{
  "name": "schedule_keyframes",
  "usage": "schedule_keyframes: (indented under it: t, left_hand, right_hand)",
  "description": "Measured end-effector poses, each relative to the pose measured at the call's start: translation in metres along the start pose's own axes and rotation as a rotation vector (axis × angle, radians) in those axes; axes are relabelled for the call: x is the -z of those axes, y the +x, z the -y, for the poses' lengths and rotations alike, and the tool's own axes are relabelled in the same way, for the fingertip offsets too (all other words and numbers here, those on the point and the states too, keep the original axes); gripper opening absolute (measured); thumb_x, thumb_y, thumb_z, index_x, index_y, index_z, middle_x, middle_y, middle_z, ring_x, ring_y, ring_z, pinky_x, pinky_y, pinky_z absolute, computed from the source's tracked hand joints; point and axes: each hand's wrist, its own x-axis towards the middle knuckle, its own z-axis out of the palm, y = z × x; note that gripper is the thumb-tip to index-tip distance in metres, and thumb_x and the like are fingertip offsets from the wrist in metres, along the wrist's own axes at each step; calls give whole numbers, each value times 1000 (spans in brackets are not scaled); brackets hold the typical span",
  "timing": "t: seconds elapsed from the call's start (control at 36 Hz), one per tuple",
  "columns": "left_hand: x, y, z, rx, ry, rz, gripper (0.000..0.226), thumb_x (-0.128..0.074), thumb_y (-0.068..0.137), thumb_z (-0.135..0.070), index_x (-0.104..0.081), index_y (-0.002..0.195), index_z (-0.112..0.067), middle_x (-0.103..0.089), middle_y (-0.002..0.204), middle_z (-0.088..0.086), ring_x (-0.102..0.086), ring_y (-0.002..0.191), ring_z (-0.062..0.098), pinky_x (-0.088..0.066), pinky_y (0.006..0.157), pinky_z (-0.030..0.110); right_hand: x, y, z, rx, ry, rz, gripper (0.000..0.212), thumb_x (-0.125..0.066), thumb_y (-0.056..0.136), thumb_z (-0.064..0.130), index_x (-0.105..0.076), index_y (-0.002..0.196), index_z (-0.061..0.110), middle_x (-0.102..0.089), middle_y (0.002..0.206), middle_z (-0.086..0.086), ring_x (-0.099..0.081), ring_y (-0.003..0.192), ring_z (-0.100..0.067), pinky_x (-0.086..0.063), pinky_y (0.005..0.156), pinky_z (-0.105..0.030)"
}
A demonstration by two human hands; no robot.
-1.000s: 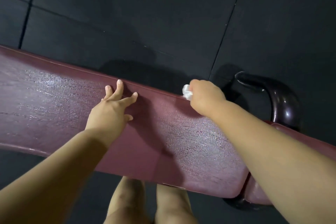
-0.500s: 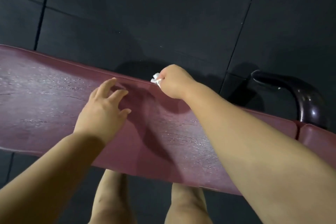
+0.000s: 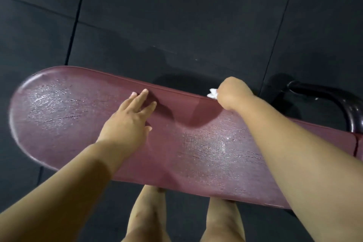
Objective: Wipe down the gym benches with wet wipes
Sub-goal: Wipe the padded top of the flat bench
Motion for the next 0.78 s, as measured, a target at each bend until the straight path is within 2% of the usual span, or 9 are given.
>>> schedule_keyframes:
  t: [0.11,0.25,0.31,0.36,0.5,0.56,0.64,0.72,0.78]
  left_hand:
    - [5,-5,23,-23,15,-12,61,-53,92,-35,-27,147,-31,8,157,-15,6,144,9,-26,114,38]
    - [14,-17,63,117,-17,-108,64,-55,91,-37,-26,147,-27,6,158,-6,7,144,18,-26,114,42]
    - [18,-22,79,182,-21,-121,67,-55,91,-36,-22,148,-29,10,157,-4,8,144,20,-27,112,44]
    - [18,-26,90,201,-27,-125,69,-56,91,-34,-19,148,-33,11,157,-4,8,144,21,-30,110,46]
    - [11,-23,94,179,-50,-133,69,-57,91,-24,-19,148,-34,12,158,-3,6,145,24,-19,114,38]
    - [9,-20,93,170,-72,-146,68,-58,90,-18,-22,148,-30,10,158,0,4,144,27,-16,116,41]
    - [7,-18,94,156,-98,-162,68,-59,89,-13,-27,147,-27,6,158,2,2,144,29,-16,116,46]
    - [7,-15,99,144,-88,-149,68,-58,90,-16,-24,147,-28,8,158,2,4,144,28,-12,117,44]
    - [7,-15,101,141,-90,-135,68,-57,91,-19,-21,148,-31,11,158,1,5,145,27,-12,118,42]
  right_hand:
    - [1,-16,81,248,68,86,31,-44,99,24,-61,123,14,-61,122,-9,-56,114,-29,-44,89,-29]
    - [-19,-17,138,401,30,-17,26,-48,97,25,-69,100,12,-65,100,-7,-60,94,-27,-37,67,-25]
    - [-21,-15,135,398,12,-17,25,-48,95,25,-66,79,19,-59,84,-4,-54,83,-27,-33,58,-24]
    - [-19,-13,121,346,-38,-30,36,-47,95,29,-46,59,23,-47,67,0,-50,75,-27,-28,50,-26]
    - [-13,-5,80,130,-200,-16,43,-45,96,38,-42,58,16,-51,67,-4,-48,63,-25,-39,65,-29]
    - [-9,-6,79,100,-250,13,42,-45,96,37,-45,61,14,-50,71,-5,-48,68,-26,-38,67,-28]
    - [-8,-12,101,168,-268,-8,11,-50,89,13,-60,82,13,-58,80,-7,-57,77,-31,-44,67,-29]
    - [-14,-13,138,290,-211,-13,37,-46,82,-1,-65,109,17,-64,105,-8,-61,91,-32,-53,78,-34]
    - [-18,-9,163,373,-204,0,37,-48,86,1,-65,114,17,-64,113,-8,-61,98,-31,-53,84,-34]
